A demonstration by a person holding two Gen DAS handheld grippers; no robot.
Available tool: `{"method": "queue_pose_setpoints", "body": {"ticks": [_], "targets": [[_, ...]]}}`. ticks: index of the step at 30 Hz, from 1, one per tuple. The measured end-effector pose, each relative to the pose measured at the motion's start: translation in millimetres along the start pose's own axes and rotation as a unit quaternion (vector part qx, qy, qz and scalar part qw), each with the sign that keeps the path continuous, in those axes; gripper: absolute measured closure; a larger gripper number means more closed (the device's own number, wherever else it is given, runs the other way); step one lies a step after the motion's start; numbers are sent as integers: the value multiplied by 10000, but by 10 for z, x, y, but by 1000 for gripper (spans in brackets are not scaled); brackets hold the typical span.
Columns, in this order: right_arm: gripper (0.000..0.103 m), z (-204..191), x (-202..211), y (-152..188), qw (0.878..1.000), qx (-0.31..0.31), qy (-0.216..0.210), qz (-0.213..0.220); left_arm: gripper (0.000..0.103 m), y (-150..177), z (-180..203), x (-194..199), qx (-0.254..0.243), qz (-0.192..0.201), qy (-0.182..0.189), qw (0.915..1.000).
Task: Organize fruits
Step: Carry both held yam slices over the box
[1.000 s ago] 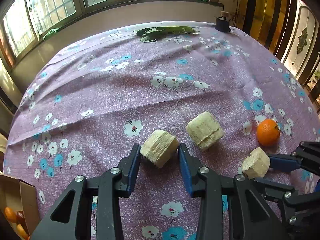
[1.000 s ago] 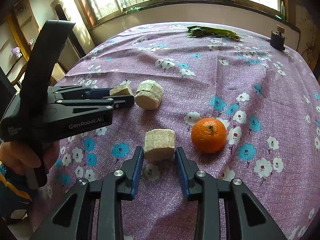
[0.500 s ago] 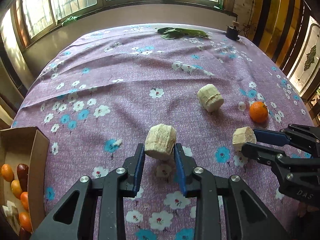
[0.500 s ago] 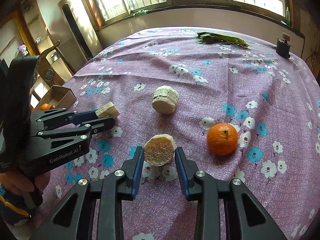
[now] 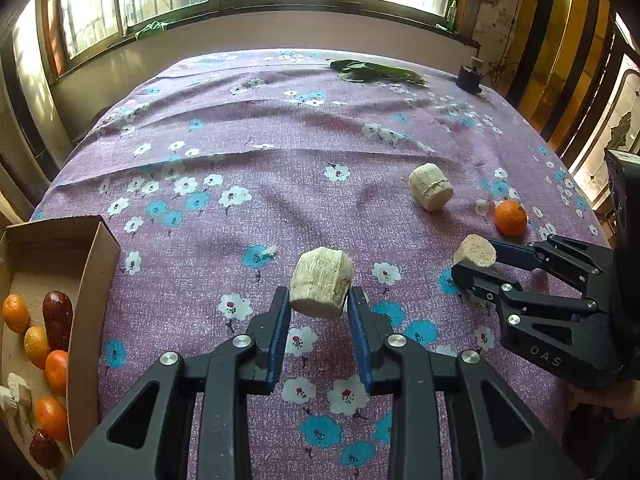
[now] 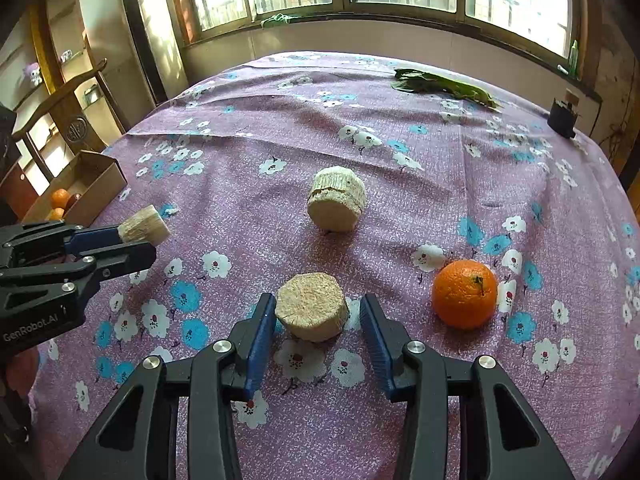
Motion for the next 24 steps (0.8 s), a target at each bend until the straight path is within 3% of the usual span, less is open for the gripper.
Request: {"method": "queue_pose_setpoints", "body": {"ticks": [11, 15, 19, 20, 22, 24], "targets": [[66, -368, 303, -110, 9980, -35, -508, 374, 76, 107, -203, 320, 94, 174, 32, 9998], [66, -487, 263, -124, 9980, 18, -558, 289, 89, 164, -307, 288, 150, 35, 35, 9999], [66, -545, 223, -81, 9979, 36, -621, 187, 87, 223, -316, 257, 29, -16, -39, 10000], [66, -548, 215, -74, 9979, 27, -628, 167, 82, 234, -323, 258, 78, -59, 20, 10000], [66, -539, 220, -67, 9978, 5, -645, 174, 36, 259, -348, 262, 167, -149, 95, 9997], [66, -536, 233, -67, 9976, 2, -668, 201, 29, 280, -370, 304, 177, -74, 109, 9998]]}}
Point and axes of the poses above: each gripper's, at about its wrist camera, not at the fingertips, and x roughly against the way its jaws point, z to its right, y to its underside, the point moved 6 cm from there along -x, roughly the way its jaws point, and after that the axes turned 14 degrees about x, right-handed, at the moved point
